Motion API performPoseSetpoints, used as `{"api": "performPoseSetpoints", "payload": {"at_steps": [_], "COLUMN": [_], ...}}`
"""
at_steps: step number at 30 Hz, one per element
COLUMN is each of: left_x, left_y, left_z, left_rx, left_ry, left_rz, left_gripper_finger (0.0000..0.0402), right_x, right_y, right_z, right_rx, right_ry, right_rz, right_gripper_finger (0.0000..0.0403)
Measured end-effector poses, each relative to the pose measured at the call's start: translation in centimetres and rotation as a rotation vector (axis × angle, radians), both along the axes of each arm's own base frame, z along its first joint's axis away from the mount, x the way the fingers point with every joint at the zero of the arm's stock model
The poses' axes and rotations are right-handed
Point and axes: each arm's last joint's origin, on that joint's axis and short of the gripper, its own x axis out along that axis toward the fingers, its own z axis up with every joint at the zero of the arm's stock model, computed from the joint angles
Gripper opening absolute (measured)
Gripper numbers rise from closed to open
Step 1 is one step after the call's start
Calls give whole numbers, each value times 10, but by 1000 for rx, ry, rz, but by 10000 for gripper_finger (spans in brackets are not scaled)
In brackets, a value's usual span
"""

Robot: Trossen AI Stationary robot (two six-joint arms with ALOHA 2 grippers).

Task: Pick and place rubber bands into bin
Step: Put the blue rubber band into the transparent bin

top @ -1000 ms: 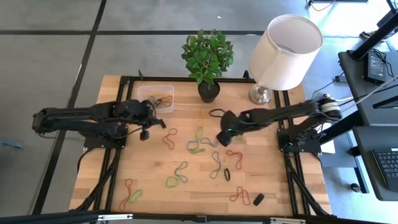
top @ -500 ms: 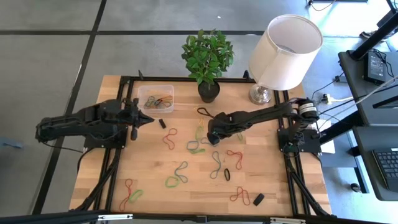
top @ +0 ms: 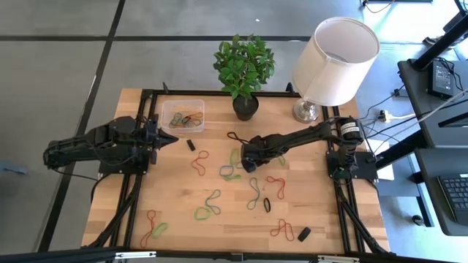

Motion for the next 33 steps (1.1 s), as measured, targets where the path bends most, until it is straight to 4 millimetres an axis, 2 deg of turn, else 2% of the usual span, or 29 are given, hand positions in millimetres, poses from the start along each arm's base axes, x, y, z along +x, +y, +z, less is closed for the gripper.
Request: {"api": "performPoseSetpoints", "payload": {"at_steps": [4, 7, 10, 14, 18, 24, 28, 33], "left_x": [0, 0, 4, 17, 37, 78, 105, 138], "left_y": [0, 0, 1, 4, 7, 12, 13, 15], "left_z": [0, 0, 1, 5, 10, 15, 17, 17], "left_rx": [8, 53, 39, 34, 40, 61, 78, 83], "left_ry": [1, 9, 3, -25, -71, -188, -290, -313], "left_rz": [-2, -10, 0, 3, 3, -13, -24, -9], "left_gripper_finger": [2, 6, 21, 63, 118, 181, 198, 199], "right_x": [-1, -2, -3, -5, -3, 10, 17, 18], "right_y": [2, 2, 3, 0, -5, -13, -17, -19], "right_z": [5, 14, 45, 86, 132, 183, 214, 244], "right_rx": [-2, 7, -18, -106, -190, -339, -453, -569], "right_ry": [-11, -51, -149, -273, -407, -511, -569, -606], "right_rz": [38, 46, 73, 143, 265, 481, 605, 722], "right_gripper_finger": [11, 10, 3, 2, 2, 1, 1, 1]}}
